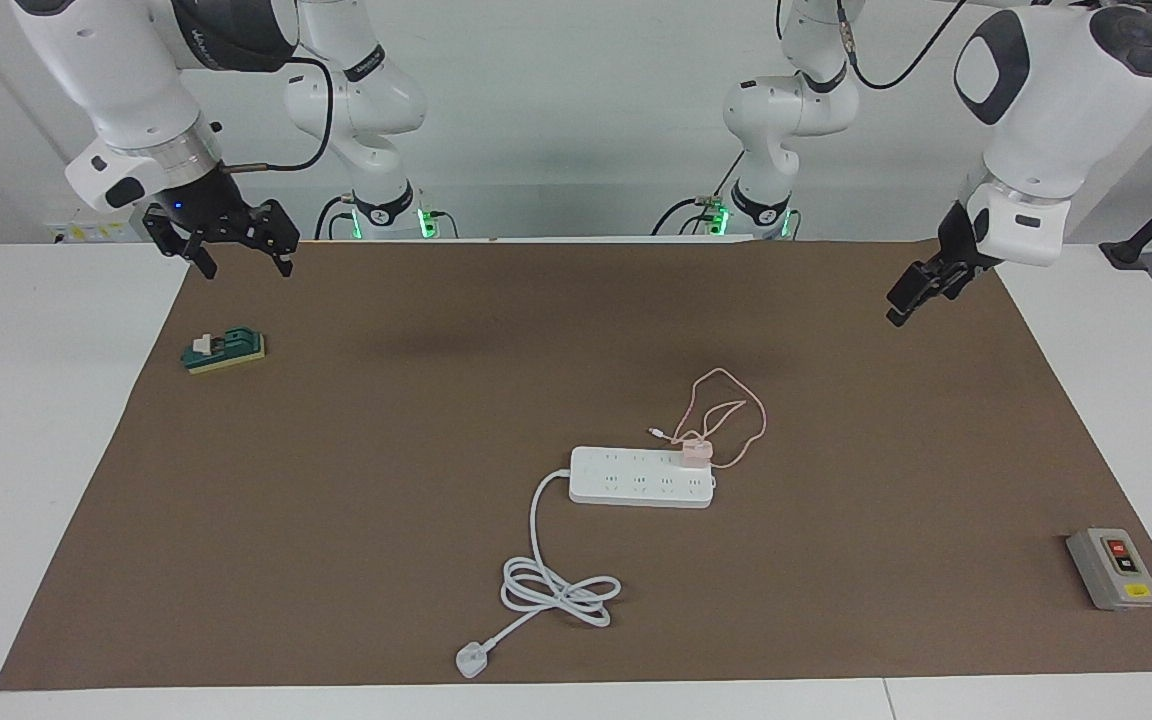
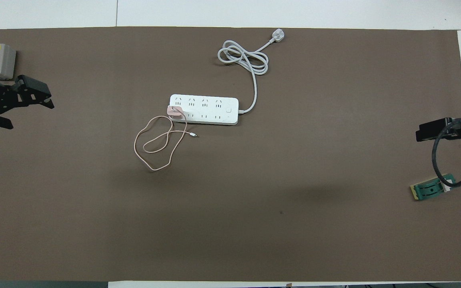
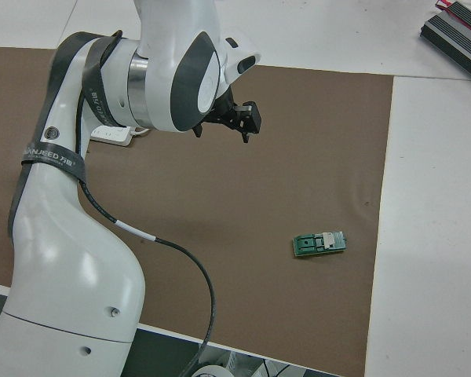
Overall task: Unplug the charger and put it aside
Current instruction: 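Move the left gripper toward the pink charger while the right gripper approaches the strip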
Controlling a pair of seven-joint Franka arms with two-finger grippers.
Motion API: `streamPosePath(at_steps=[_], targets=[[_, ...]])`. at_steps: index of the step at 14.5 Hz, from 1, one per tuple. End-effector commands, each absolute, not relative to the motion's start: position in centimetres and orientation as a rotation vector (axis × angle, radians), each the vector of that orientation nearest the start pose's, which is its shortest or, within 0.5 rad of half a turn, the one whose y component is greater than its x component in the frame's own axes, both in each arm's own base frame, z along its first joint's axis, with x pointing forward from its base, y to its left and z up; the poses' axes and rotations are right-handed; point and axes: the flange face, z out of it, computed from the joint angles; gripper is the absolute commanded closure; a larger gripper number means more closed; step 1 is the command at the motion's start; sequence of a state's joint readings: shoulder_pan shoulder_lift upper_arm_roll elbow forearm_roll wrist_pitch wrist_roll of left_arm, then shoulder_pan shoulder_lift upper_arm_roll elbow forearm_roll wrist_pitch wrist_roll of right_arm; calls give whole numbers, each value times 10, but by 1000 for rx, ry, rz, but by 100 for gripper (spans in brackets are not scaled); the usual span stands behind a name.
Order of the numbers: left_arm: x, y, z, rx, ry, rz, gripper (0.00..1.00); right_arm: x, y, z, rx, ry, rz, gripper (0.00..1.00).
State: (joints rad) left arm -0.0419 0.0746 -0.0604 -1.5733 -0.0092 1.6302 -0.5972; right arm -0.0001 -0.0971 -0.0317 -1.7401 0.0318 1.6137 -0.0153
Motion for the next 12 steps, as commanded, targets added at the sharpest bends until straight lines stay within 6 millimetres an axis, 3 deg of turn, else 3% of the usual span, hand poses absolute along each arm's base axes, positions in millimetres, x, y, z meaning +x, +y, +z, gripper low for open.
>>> streamPosePath(at_steps=[1,4,7,9,12], targets=[[597,-69,576,-2947,-1108,8,0,519,16,602,-3042,246,52,0],[612,-85,567,-2799,-1448,16,0,517,74,602,-2984,504,78,0],[639,-118,540,-2591,-1791,9,0,534,98,576,-2736,956,229,0],[644,-131,531,-2527,-1872,20,0,544,117,556,-2635,1090,320,0],[647,-159,511,-2482,-1921,36,0,549,162,540,-2471,1389,361,0]])
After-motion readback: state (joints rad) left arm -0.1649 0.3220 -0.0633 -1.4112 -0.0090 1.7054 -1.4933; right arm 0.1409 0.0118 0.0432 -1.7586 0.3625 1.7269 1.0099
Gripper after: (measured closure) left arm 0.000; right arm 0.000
